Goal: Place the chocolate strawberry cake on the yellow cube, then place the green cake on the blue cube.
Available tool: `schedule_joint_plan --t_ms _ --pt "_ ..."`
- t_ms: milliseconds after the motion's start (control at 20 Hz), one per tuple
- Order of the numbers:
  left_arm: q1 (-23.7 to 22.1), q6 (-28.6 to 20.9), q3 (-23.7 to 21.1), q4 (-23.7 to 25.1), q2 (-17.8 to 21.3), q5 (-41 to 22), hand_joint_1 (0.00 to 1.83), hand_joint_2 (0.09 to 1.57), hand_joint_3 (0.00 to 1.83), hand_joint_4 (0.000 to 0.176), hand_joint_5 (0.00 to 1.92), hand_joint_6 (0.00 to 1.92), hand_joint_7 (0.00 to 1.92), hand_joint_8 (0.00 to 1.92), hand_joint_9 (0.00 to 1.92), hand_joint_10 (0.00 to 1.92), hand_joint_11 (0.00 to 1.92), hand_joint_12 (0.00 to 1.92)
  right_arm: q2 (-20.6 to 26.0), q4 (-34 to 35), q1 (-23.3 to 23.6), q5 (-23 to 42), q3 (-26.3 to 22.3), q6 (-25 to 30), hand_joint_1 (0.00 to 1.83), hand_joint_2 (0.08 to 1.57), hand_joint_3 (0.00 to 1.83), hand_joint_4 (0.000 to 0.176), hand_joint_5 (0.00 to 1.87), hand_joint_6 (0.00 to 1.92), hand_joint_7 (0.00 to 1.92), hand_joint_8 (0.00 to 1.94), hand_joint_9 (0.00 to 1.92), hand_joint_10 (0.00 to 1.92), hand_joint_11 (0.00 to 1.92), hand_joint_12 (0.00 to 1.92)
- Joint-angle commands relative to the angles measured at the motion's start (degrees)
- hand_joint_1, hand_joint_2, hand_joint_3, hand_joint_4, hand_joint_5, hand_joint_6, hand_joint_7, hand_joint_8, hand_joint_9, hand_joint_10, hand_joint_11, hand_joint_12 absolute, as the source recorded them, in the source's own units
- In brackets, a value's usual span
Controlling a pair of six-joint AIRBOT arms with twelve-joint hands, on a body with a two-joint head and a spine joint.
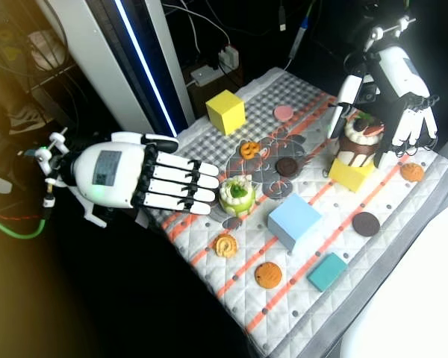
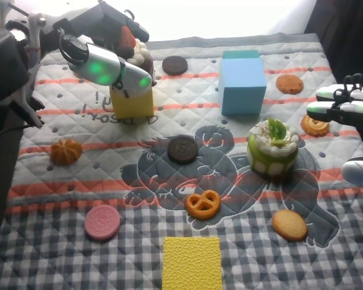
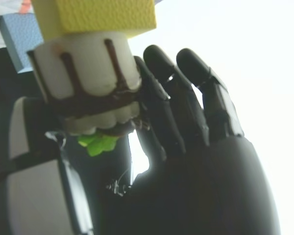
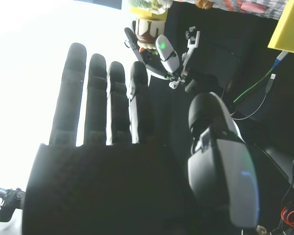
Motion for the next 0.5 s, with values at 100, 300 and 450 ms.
schedule_joint_plan --t_ms 100,300,450 --pt "-0.08 -0.46 0.51 -0.02 0.03 -5.77 0.97 0.87 0.0 0.016 0.69 0.0 0.85 0.07 0.59 0.85 0.17 1.55 -0.34 1.33 1.01 6.82 0.46 0.44 0.1 1.31 0.0 0.0 0.38 0.0 0.29 0.0 0.32 0.0 0.37 0.07" --pt "0.05 -0.46 0.66 -0.02 0.08 -5.4 0.96 0.87 0.0 0.044 0.61 0.0 0.77 0.02 0.58 0.79 0.18 1.48 -0.53 1.34 1.01 6.82 0.58 0.44 0.11 1.3 0.0 0.0 0.38 0.0 0.29 0.0 0.32 0.0 0.37 0.07" --pt "0.12 -0.45 0.74 -0.02 0.11 -5.31 0.95 0.85 0.0 0.07 0.53 0.0 0.65 0.0 0.61 0.42 0.1 1.4 -0.63 1.34 1.01 6.82 0.66 0.44 0.09 1.31 0.0 0.0 0.37 0.0 0.28 0.0 0.31 0.0 0.37 0.07"
